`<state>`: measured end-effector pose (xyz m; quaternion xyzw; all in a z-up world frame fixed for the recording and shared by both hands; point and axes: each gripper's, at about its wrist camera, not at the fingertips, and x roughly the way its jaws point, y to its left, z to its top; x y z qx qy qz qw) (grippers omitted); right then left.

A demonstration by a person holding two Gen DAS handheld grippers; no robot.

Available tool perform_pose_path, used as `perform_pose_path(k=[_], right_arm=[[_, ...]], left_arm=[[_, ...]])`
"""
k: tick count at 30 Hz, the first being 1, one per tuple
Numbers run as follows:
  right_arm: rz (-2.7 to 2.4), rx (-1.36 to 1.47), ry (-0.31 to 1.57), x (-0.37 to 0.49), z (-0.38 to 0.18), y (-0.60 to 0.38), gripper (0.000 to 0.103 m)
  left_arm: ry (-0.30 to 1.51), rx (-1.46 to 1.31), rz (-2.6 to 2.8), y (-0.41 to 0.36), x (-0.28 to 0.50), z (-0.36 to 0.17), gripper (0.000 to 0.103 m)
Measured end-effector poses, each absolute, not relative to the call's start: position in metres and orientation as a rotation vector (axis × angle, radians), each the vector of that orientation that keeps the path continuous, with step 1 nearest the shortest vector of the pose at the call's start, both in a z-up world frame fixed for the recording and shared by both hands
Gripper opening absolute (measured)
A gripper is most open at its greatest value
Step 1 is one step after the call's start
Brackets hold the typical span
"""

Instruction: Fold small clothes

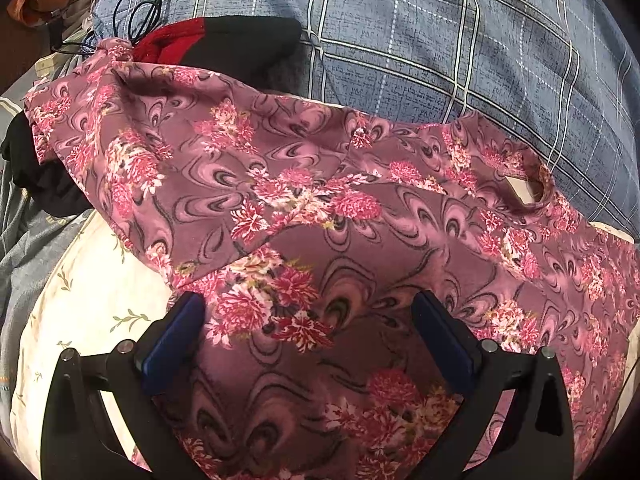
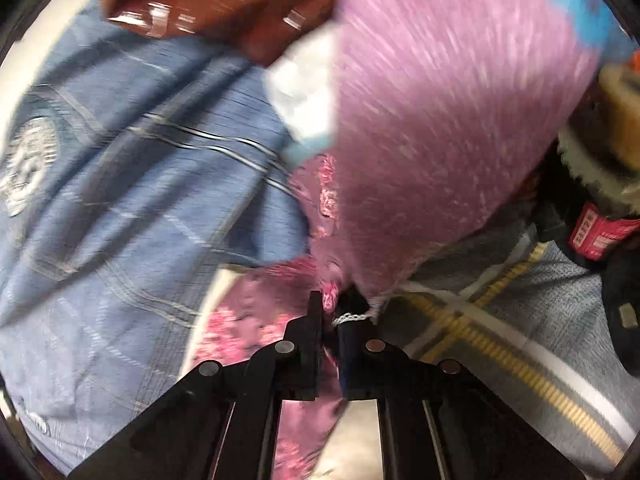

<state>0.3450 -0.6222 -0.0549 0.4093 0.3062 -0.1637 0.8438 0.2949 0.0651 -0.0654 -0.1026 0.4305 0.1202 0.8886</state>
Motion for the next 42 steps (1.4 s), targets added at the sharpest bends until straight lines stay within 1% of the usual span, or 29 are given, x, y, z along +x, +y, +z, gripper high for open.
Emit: perform_pose_path(k=[5,9,12,19,26,27,30,32,33,34,37,39,42], right_arm=[[-0.248,0.722,0.549,0.332,-0.004,-0.582,0.005],[-0.106,0.574,0.581,0.321,0.028,-0.522,0.005],[-0.014,0.523,0.628,0.316,0.028,-0.475,0.005],[0.228,0.370,0.757,0.312,0.015,-0.317,0.005],[0.406,0.197,0.840,0.302,0.000,-0.167,0.006],[0.423,0.183,0.848,0.300,-0.003,-0.151,0.011],[0.493,0.159,0.898,0.294,-0.016,-0.103,0.015],[0.537,0.130,0.950,0.293,-0.025,-0.076,0.031],[0.554,0.097,0.987,0.290,-0.032,-0.066,0.042],[0.548,0.044,1.010,0.285,-0.037,-0.056,0.046],[0.557,-0.047,1.035,0.269,-0.042,-0.047,0.048],[0.581,0.005,1.035,0.262,-0.036,-0.060,0.047],[0.567,0.090,1.007,0.253,-0.024,-0.093,0.051]], left_arm=[[0.888,-0.234,0.249,0.068,0.291,-0.063,0.103],[0.883,-0.270,0.238,0.072,0.288,-0.059,0.103],[0.882,-0.294,0.224,0.075,0.286,-0.055,0.103],[0.845,-0.302,0.205,0.083,0.278,-0.038,0.103],[0.817,-0.361,0.242,0.118,0.269,-0.025,0.103],[0.817,-0.376,0.254,0.125,0.268,-0.024,0.103],[0.815,-0.439,0.281,0.147,0.265,-0.026,0.103],[0.821,-0.482,0.291,0.158,0.264,-0.030,0.103],[0.826,-0.504,0.295,0.164,0.263,-0.031,0.103],[0.830,-0.528,0.298,0.169,0.262,-0.033,0.103],[0.829,-0.564,0.308,0.176,0.259,-0.034,0.103],[0.827,-0.562,0.304,0.174,0.259,-0.034,0.103],[0.832,-0.546,0.298,0.166,0.261,-0.034,0.103]])
